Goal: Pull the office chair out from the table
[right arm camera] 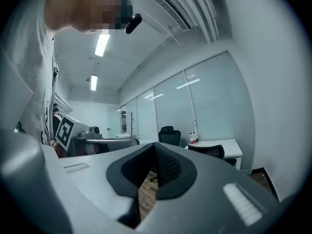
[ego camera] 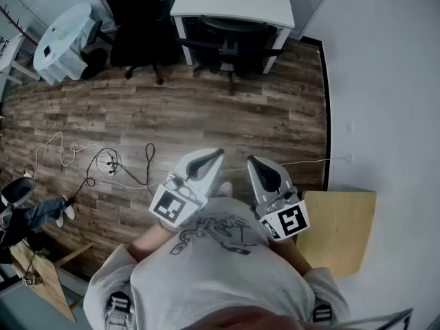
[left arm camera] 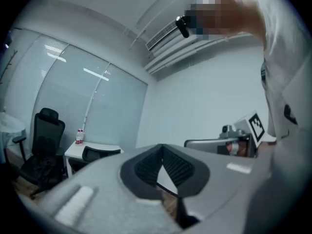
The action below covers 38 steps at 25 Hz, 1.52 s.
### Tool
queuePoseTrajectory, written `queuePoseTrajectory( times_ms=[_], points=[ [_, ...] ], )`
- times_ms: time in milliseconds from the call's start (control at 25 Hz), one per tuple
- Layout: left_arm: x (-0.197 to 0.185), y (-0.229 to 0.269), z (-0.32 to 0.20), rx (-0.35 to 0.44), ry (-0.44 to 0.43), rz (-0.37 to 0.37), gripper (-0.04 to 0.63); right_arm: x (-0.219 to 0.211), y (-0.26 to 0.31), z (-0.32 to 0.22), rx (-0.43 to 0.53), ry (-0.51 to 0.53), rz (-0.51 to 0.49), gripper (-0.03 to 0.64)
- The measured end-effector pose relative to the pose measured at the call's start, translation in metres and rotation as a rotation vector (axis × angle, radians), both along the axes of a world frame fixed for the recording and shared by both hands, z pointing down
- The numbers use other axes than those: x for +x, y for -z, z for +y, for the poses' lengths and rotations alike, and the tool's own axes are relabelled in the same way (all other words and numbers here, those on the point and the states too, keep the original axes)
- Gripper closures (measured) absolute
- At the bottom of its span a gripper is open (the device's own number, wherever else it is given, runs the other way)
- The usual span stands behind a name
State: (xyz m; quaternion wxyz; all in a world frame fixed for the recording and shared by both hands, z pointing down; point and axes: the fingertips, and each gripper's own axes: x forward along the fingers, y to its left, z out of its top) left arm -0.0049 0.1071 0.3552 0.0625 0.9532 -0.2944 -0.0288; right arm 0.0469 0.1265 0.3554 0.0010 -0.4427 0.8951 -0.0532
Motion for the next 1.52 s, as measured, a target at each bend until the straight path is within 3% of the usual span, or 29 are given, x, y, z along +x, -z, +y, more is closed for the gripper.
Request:
queuePoseTrajectory(
  times_ms=[960,1240,1520],
  points=[
    [0.034,-0.023,-0.012,-0.032,0.039,-0.026,0.594,0.034,-0.018,-0.013,-0.016,0.044,-0.004,0.611],
    [0.028,-0.03,-0.061,-0.035,0.046,-0.038,0.594,0.03,-0.027,-0.057,-0.02,0.037,0.03,0.611],
    [0.01,-0.047,-0.139,-0.011,0.061,-0.119,0.594,0.016,-0.044,-0.133,-0.025,0.042,0.104,0.609]
  ],
)
